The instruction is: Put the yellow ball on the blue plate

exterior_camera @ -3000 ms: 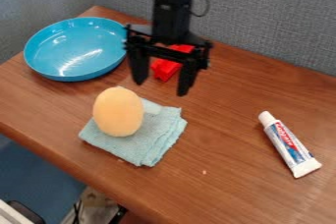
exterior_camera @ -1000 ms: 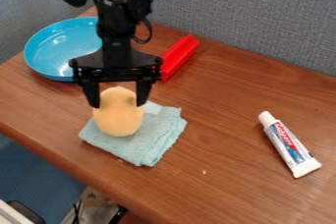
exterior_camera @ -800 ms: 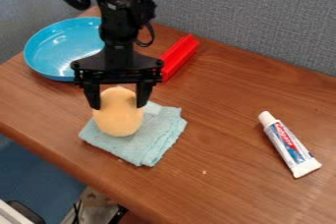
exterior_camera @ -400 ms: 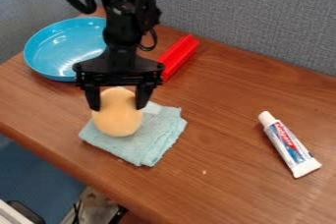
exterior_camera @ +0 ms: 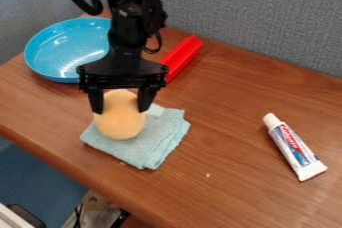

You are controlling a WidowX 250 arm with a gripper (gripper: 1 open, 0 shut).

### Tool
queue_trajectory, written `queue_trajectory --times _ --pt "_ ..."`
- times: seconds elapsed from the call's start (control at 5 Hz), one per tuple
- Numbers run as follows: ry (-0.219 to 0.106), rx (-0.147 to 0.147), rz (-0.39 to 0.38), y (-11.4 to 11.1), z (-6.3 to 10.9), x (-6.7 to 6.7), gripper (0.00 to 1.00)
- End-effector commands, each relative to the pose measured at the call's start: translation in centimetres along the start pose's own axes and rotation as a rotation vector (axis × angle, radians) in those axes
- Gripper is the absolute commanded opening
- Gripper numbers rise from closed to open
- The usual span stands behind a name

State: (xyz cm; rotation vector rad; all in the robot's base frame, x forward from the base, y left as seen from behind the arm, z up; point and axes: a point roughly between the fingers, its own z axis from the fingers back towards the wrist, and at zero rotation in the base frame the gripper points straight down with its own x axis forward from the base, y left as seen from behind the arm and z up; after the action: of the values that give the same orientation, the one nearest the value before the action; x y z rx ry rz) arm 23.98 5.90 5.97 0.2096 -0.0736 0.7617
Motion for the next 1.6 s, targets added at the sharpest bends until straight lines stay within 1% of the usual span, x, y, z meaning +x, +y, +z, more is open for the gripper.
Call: queue_trajectory --times 0.0,0.8,1.4 --pt "-0.037 -0.001 -0.009 -0.41 0.68 0.75 1.00" --pt "-0.044 0.025 0.009 -0.59 0.91 0.98 1.00" --pt "-0.041 0.042 0.019 -0.66 0.98 1.12 1.00"
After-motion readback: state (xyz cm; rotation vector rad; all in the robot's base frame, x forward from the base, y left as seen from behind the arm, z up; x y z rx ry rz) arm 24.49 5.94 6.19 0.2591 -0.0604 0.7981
